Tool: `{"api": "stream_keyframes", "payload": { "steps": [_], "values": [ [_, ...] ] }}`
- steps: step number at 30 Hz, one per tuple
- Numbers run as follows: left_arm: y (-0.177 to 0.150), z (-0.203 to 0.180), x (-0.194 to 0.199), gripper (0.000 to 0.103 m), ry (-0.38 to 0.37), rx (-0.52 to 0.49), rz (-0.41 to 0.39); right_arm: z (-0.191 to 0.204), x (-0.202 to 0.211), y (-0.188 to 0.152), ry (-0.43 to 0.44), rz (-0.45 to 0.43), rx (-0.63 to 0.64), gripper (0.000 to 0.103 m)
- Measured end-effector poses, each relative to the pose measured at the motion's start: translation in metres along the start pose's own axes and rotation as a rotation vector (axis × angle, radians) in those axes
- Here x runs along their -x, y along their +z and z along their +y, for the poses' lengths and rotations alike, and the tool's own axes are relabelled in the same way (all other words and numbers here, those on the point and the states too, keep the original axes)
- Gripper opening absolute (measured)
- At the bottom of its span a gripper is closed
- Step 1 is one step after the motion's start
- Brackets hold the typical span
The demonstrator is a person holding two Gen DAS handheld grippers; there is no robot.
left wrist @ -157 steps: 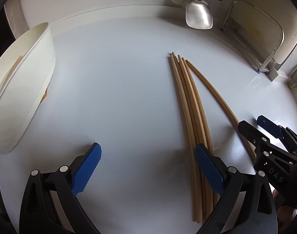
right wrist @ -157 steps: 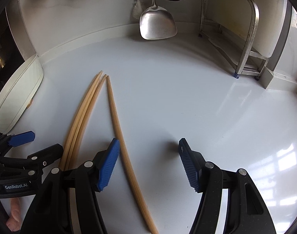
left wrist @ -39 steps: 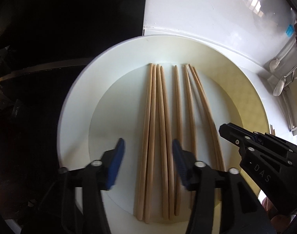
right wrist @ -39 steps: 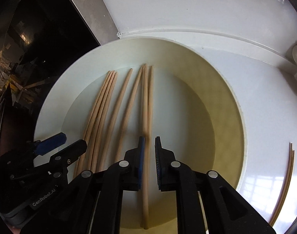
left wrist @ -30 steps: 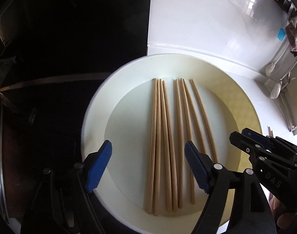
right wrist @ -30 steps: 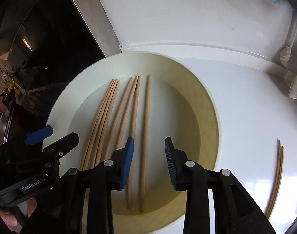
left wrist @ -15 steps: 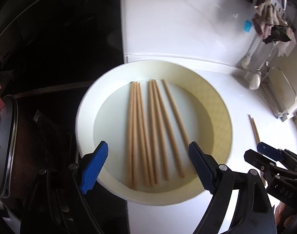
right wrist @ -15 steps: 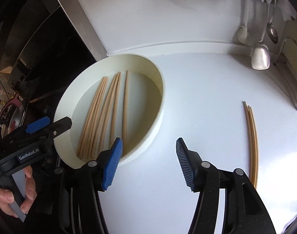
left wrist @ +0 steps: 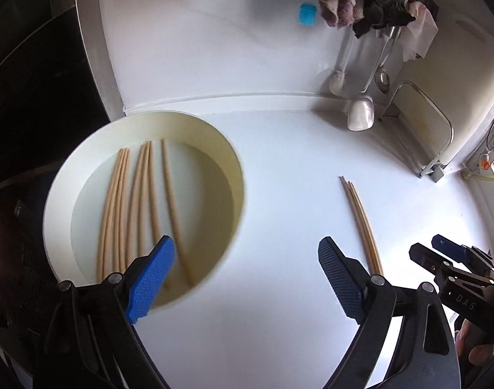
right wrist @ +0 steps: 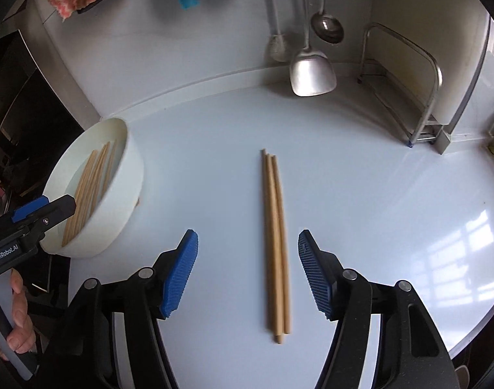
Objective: Organize utensils
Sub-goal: 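Withdraw both open tools from the basin toward the last chopsticks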
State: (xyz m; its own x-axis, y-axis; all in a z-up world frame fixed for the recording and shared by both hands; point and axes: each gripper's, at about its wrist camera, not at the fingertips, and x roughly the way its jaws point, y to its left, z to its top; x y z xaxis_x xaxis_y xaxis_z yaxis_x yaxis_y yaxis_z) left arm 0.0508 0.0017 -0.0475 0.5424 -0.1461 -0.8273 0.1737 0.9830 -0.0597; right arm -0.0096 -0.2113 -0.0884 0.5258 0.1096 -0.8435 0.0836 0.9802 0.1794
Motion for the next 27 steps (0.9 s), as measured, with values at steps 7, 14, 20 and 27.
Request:
{"api": "stream_keyframes", "payload": {
  "steps": [7, 14, 20, 27],
  "values": [
    [-0.023, -0.061, -0.007, 0.091, 0.084, 0.043, 0.047, -0.06, -0.015, -0.008, 0.031, 0.021, 0.061, 0.062],
    [-0.038, -0.077, -0.015, 0.095, 0.122, 0.084, 0.069, -0.07, -0.047, -0.015, 0.081, 0.05, 0.08, 0.062],
    [-0.04, -0.082, -0.037, 0.095, 0.071, 0.062, 0.028, -0.07, -0.068, -0.021, 0.089, 0.009, 0.062, 0.062],
    [-0.035, -0.069, -0.064, 0.095, 0.075, 0.09, 0.009, -0.067, -0.086, -0.027, 0.079, -0.009, 0.074, 0.062]
  ]
}}
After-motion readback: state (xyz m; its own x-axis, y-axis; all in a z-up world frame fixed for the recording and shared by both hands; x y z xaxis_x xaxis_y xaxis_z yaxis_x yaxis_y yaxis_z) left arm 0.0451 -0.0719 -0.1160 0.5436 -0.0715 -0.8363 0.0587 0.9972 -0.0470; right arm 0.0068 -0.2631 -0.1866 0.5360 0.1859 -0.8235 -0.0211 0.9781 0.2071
